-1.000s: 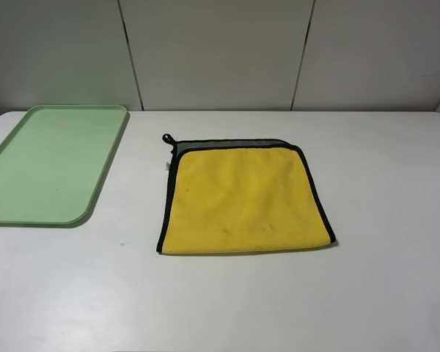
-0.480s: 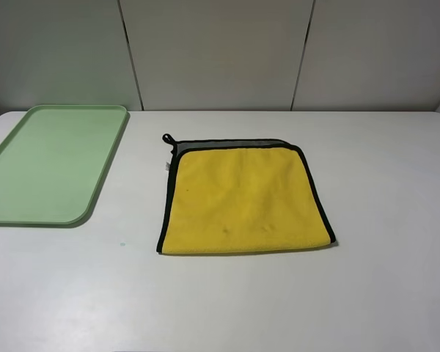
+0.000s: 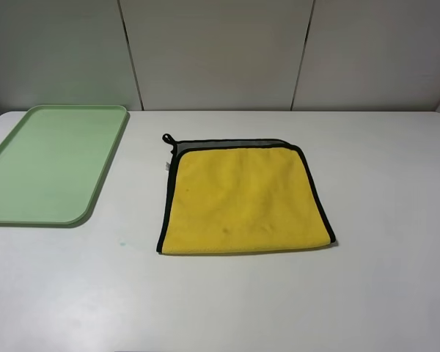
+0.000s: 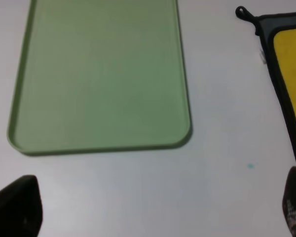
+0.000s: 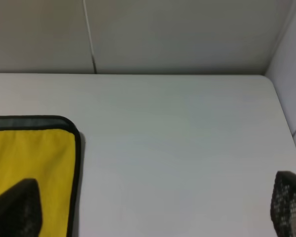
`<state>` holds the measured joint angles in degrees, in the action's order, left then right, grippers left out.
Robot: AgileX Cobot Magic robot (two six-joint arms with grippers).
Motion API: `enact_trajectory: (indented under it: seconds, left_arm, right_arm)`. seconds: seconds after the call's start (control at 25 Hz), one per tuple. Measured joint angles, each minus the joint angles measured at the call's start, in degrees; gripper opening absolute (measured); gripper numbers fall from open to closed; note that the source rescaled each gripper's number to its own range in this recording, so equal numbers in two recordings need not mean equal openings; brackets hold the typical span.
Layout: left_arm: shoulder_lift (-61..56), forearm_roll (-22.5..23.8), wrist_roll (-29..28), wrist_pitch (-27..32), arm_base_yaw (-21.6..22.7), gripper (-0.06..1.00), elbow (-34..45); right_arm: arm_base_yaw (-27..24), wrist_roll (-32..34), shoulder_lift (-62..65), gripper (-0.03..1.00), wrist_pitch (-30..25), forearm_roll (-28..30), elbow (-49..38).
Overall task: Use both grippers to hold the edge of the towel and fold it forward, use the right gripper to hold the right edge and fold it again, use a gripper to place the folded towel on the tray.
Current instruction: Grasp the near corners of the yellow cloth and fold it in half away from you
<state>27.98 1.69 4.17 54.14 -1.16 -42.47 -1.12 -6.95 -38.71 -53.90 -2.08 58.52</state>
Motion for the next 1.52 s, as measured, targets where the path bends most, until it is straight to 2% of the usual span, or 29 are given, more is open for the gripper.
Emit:
enact_trajectory:
  seconds: [0.24,0.44,0.68,0.8,0.92,1.12,1.16,1.24,1.36,1.52]
  left_arm:
    - [17.8,0.0,9.3,-0.8,-1.8,0.97,-8.4]
    - [30.4,-1.7,17.4,-1.1,-5.0,0.96,-13.5]
    - [43.3,-4.9,28.8,-1.3,-12.2,0.95,-16.3]
    - [48.6,-5.6,31.9,-1.4,-17.0,0.95,-16.7]
    - [52.9,-5.8,34.0,-1.5,-21.6,0.95,-16.7]
    - [58.4,-5.8,34.8,-2.8,-28.4,0.95,-16.7]
    - [58.4,-5.8,34.8,-2.8,-28.4,0.95,-16.7]
    - [59.9,-5.8,34.8,-3.1,-32.1,0.95,-16.7]
    - [60.2,-6.0,34.9,-4.9,-34.3,0.94,-16.7]
    - [60.2,-6.0,35.0,-6.0,-34.9,0.94,-16.7]
  right_arm:
    - [0.0,-8.3,-7.1,1.00,1.2,-6.2,0.9]
    - [0.0,-17.3,-14.7,1.00,3.1,-15.2,1.0]
    - [0.3,-31.5,-25.0,1.00,3.7,-21.5,1.0]
    - [3.4,-37.2,-30.3,1.00,3.9,-20.7,1.0]
    - [9.0,-41.3,-35.3,1.00,4.0,-17.1,1.0]
    - [16.4,-42.7,-42.6,1.00,5.2,-11.4,1.0]
    - [17.9,-42.9,-44.2,1.00,5.7,-10.6,1.0]
    - [21.1,-43.0,-50.1,1.00,7.3,-9.3,1.0]
    - [23.0,-42.9,-54.5,1.00,8.6,-9.4,1.0]
    - [23.8,-42.9,-57.4,1.00,10.7,-11.0,1.0]
